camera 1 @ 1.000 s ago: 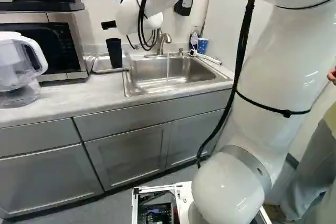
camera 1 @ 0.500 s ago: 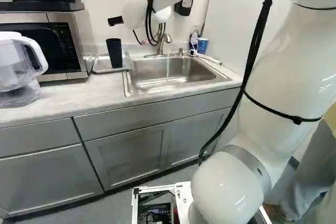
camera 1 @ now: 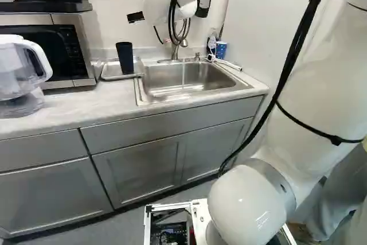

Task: Rinse the cup and place it in the tray

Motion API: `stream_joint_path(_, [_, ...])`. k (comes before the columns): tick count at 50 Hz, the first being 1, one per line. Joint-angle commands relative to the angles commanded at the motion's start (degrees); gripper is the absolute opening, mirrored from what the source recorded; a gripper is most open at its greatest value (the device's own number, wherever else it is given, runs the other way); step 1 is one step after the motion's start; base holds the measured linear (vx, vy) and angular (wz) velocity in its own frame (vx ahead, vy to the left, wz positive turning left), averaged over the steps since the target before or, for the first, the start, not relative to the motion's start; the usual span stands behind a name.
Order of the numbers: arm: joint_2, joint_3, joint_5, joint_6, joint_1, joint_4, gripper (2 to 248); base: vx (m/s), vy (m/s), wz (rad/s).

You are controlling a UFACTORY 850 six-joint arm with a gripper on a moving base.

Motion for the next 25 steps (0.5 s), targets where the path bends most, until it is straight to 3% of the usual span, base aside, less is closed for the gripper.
stream_joint_path(25, [3.1,0.4,0.0,0.0,-3.6,0.0,247,0.000,0.000,0.000])
